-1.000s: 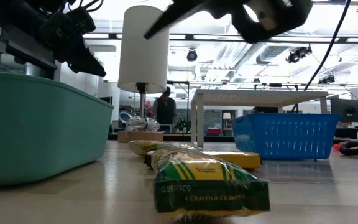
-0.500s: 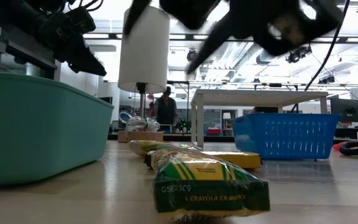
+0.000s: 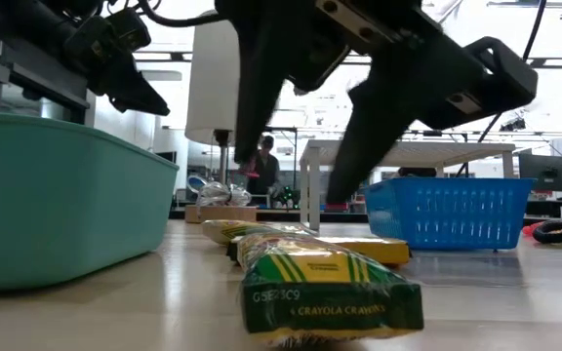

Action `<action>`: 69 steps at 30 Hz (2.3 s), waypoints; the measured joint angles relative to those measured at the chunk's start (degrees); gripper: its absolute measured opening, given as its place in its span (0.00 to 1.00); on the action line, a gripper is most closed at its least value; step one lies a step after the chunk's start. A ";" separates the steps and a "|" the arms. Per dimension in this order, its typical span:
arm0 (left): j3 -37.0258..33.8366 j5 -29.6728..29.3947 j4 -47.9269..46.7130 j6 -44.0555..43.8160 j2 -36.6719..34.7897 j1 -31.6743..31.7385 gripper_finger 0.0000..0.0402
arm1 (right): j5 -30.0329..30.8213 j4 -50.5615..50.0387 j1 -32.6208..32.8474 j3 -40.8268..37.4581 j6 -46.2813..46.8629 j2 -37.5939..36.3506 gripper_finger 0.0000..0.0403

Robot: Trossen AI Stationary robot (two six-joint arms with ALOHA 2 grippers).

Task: Pick & Place Office Desk Supplies
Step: Put the bottom crayon box into the blue bin

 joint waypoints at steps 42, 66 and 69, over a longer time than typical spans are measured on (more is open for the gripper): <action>0.00 0.07 0.28 0.00 0.02 0.00 0.30 | -0.59 1.11 -0.76 0.11 0.59 2.25 0.65; 0.00 0.05 0.46 0.00 0.01 0.00 0.30 | -3.67 0.05 -0.81 0.11 2.28 4.85 0.54; 0.00 -0.02 0.48 0.00 0.00 0.00 0.30 | -3.72 0.01 -0.81 0.11 2.28 4.87 0.48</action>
